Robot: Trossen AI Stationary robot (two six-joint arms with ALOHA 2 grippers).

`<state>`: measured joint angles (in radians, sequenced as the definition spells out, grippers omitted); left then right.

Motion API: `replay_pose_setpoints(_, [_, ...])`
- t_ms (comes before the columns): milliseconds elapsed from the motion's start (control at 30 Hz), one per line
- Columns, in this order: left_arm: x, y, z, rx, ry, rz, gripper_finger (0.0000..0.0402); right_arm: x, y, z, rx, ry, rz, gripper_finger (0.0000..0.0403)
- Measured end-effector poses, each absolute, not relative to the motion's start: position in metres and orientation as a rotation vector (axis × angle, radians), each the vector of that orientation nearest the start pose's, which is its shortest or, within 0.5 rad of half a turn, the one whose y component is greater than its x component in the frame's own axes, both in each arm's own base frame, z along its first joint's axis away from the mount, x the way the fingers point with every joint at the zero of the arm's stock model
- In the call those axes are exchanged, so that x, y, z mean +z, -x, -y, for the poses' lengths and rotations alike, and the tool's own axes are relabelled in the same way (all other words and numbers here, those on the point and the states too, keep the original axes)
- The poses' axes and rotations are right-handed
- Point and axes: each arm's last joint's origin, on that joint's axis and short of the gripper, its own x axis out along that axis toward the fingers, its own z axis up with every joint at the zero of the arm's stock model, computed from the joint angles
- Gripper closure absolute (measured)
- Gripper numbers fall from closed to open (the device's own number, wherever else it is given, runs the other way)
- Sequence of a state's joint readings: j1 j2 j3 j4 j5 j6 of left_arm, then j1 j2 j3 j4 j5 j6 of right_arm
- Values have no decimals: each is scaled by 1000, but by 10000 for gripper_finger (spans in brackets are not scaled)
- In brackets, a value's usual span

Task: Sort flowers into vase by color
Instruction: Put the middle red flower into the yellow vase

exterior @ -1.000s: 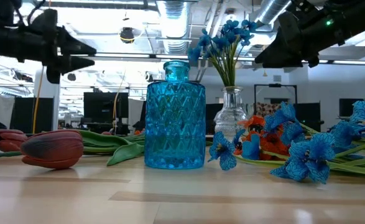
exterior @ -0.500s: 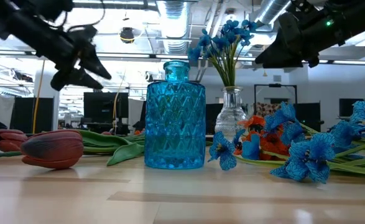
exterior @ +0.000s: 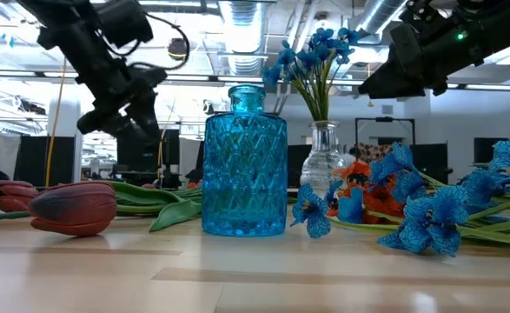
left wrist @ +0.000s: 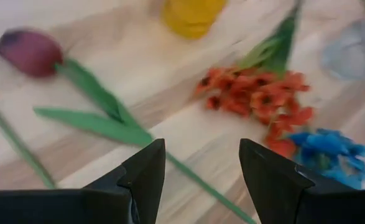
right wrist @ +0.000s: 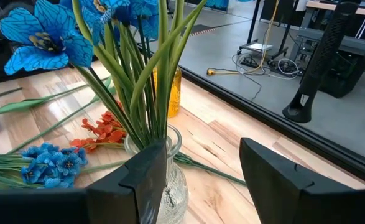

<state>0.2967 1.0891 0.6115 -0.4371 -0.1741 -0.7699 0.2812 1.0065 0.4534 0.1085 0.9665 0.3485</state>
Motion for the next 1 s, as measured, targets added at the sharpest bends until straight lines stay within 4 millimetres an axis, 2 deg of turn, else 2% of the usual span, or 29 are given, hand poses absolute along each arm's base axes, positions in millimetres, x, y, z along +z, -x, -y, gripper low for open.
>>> replay_pose_setpoints(533, [152, -194, -113, 980, 955, -863, 208, 213, -194, -31, -725, -68, -244, 172])
replay_pose_setpoints(867, [132, -201, -129, 957, 1088, -866, 208, 213, -194, -31, -725, -67, -245, 172])
replay_pose_setpoints(1000, [130, -201, -131, 959, 1082, -871, 218, 213, -194, -31, -725, -66, -246, 172])
